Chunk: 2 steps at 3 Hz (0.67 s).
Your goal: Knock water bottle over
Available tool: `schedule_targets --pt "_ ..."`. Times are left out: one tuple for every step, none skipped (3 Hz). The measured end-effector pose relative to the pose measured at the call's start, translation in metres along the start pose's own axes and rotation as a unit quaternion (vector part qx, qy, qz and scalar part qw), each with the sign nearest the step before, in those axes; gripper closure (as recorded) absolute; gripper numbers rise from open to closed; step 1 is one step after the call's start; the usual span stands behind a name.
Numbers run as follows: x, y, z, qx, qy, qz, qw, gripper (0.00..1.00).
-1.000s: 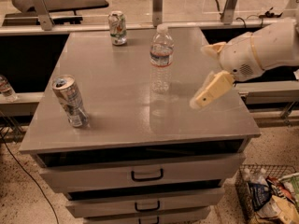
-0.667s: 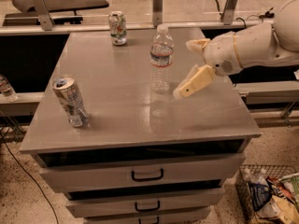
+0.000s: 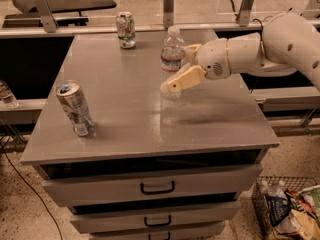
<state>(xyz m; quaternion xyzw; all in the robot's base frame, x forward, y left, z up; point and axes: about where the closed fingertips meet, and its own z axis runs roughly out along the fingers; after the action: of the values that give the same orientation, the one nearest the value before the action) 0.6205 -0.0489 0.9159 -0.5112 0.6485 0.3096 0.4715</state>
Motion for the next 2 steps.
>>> schedule_targets --pt "-0.001 -0.011 0.009 0.000 -0.023 0.018 0.9996 0.41" --pt "-0.010 -0.030 0.001 0.020 -0.032 0.010 0.9992 0.63"
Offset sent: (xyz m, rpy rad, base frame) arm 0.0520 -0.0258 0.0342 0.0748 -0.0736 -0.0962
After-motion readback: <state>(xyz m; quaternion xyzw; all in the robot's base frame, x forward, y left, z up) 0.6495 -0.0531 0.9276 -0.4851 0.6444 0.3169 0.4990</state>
